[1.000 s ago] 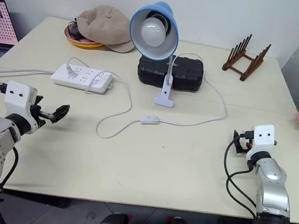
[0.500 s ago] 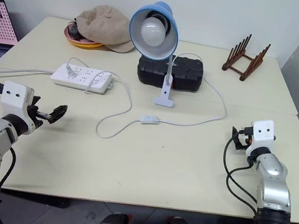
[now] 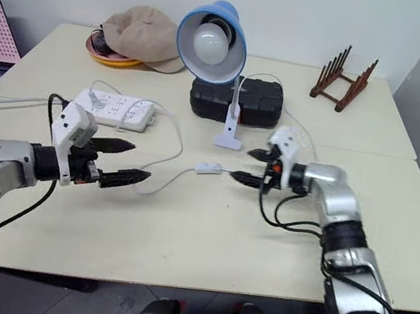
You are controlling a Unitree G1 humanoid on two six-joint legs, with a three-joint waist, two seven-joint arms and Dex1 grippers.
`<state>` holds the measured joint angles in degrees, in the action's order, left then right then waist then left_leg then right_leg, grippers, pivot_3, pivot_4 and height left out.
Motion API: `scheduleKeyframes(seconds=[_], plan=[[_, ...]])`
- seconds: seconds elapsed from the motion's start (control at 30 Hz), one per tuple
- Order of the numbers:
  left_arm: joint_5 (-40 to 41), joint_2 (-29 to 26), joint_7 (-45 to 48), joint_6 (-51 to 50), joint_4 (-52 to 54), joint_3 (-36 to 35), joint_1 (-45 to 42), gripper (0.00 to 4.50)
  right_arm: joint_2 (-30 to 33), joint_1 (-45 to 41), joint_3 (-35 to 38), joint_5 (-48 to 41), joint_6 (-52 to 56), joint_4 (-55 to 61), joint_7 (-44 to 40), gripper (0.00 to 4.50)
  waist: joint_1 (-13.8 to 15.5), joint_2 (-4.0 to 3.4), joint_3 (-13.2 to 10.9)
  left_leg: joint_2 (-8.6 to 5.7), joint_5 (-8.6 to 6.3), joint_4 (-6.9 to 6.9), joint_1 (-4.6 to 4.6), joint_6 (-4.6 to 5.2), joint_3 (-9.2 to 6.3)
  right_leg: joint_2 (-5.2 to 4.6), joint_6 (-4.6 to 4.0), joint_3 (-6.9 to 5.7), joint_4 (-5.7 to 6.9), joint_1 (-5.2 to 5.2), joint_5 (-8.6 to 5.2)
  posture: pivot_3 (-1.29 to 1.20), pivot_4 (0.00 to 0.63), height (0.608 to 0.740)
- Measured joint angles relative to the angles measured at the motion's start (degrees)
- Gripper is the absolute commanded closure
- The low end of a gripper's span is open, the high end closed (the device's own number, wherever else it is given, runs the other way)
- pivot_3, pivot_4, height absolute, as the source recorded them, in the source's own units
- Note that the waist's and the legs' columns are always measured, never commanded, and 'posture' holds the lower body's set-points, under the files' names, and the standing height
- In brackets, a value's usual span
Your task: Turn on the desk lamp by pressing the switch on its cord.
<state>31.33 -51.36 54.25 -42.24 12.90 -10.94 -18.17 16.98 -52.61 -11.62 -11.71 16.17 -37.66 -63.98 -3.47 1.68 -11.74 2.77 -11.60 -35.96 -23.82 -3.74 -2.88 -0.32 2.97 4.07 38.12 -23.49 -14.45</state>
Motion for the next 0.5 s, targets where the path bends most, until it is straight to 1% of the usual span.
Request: scheduleKeyframes(seconds=[0.1, 0.23, 0.37, 0.5], plan=[[0.6, 0.0, 0.0, -1.4, 1.4, 0.0, 0.4, 0.00, -5.1, -4.8, -1.1, 2.6, -4.4, -10.7, 0.1, 0.01, -0.3, -0.01, 0.0, 0.00, 0.00, 0.01, -0.01, 0.00, -0.01, 0.00, -0.01, 0.00, 0.02, -0.03, 0.01, 0.00, 0.150, 0.740], [1.8, -0.5, -0.5, -2.8, 4.1, -1.4, 4.1, 0.00, -10.6, -10.7, -1.2, 6.2, -9.8, -24.5, 2.4, 0.01, -0.4, 0.00, 0.0, 0.00, 0.00, 0.02, -0.04, -0.01, -0.04, -0.01, -0.02, -0.03, 0.01, -0.04, 0.01, 0.00, 0.150, 0.740], [2.6, -0.5, -2.0, -3.9, 6.1, -3.7, 5.8, 0.00, -12.8, -13.3, -0.9, 8.6, -13.7, -31.0, 5.0, 0.01, -0.2, 0.00, 0.0, 0.00, 0.00, 0.01, -0.04, -0.01, -0.04, -0.01, -0.02, -0.02, 0.01, -0.03, 0.01, 0.00, 0.150, 0.740], [3.7, -0.5, -3.7, -5.3, 9.7, -7.0, 10.0, 0.00, -12.8, -14.4, -0.2, 10.8, -14.6, -35.2, 8.7, 0.01, -0.3, 0.00, 0.0, 0.00, 0.00, 0.01, -0.02, -0.01, -0.08, -0.01, -0.03, -0.05, 0.04, -0.03, 0.00, 0.00, 0.150, 0.740]])
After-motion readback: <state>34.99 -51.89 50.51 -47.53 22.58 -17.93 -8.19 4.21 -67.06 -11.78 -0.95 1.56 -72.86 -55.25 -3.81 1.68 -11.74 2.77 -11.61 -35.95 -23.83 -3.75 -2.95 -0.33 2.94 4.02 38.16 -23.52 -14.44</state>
